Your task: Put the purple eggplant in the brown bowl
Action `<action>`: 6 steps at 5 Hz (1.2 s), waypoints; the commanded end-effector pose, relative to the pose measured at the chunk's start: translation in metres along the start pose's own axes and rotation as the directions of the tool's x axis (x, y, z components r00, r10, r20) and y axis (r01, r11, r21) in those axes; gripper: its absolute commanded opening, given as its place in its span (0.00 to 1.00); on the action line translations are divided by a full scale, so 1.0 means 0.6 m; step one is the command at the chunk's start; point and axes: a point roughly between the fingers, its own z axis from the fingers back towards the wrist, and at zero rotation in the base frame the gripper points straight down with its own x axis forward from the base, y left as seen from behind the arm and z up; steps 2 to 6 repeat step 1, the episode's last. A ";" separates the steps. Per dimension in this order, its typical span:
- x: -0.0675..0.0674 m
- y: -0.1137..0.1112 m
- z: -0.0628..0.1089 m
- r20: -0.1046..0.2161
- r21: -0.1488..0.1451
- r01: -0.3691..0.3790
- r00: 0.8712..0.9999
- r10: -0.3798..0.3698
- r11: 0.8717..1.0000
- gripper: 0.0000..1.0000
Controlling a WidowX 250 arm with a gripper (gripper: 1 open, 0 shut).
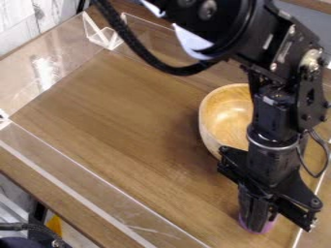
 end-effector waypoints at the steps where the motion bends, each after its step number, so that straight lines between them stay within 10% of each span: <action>1: 0.016 -0.005 0.026 0.059 -0.016 0.000 0.998 0.001 1.000 0.00; 6: 0.016 -0.005 0.026 0.059 -0.016 0.000 0.998 0.001 1.000 0.00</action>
